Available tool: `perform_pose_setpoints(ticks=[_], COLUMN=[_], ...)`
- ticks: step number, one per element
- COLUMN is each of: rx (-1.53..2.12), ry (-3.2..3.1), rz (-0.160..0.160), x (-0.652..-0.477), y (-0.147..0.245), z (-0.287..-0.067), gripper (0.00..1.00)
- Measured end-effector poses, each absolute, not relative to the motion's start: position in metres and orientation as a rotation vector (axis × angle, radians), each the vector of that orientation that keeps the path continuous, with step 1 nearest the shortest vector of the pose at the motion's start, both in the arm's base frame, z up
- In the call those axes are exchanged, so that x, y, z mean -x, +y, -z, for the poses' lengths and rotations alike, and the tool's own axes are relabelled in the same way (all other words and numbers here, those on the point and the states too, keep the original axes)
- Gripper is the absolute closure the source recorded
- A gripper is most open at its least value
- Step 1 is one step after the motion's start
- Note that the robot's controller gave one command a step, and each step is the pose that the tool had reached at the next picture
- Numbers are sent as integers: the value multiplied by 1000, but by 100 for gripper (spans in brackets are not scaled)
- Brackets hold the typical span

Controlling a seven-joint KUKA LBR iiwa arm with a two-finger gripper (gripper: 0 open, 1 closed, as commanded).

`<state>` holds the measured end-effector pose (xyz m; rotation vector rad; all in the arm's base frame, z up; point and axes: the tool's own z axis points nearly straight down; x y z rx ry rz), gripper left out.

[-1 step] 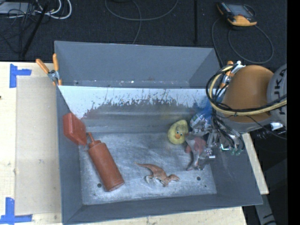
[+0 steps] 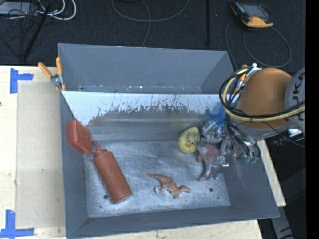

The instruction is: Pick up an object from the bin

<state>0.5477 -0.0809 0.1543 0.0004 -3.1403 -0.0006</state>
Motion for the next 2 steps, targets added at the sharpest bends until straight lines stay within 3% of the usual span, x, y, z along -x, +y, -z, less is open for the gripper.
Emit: perform_pose_setpoints(ticks=[1,2], rx=[-51,-51], ry=[-3140,-3137], rz=[0,3], x=[-529,-513], y=[-25,-4], z=[-132,-130], gripper=[0,0])
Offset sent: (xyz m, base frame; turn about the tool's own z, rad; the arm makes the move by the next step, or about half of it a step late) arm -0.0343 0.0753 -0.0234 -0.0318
